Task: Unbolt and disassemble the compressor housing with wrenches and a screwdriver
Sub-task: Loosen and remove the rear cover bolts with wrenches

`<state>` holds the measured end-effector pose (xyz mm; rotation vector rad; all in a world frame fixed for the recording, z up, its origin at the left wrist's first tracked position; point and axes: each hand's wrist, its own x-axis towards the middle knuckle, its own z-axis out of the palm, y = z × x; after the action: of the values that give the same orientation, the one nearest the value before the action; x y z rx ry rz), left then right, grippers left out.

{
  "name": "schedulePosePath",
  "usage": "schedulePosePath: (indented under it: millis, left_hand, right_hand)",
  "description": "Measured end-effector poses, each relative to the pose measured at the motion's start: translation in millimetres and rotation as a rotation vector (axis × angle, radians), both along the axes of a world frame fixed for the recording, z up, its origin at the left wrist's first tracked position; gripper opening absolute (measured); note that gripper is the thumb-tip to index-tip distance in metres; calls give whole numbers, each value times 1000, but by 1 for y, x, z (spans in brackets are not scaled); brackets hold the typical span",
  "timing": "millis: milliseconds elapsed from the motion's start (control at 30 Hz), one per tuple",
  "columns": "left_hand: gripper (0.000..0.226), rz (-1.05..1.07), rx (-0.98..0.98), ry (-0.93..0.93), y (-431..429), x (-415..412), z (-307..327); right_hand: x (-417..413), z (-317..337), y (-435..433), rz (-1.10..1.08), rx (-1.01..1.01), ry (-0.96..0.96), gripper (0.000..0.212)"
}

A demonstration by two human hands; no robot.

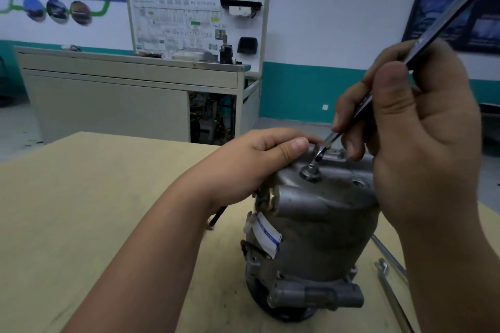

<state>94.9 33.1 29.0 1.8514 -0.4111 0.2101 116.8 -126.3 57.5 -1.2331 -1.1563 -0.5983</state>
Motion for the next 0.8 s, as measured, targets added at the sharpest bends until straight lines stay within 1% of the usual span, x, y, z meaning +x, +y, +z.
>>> schedulePosePath:
  millis: [133, 267, 400, 667, 800]
  left_hand:
    - [35, -26, 12, 17, 1, 1, 2]
    - [27, -19, 2, -3, 0, 1, 1]
    - [27, -3, 9, -19, -1, 0, 1]
    - [27, 11, 27, -26, -2, -2, 1]
    - [26, 2, 13, -26, -1, -1, 0]
  right_hand:
    - [-1, 1, 0, -5, -14, -7, 15]
    - [-2, 2, -1, -3, -12, 7, 13]
    - [-3, 2, -1, -20, 8, 26, 15]
    - [-5, 1, 2, 7, -52, 27, 14]
    - [-5, 2, -1, 12, -61, 50, 19]
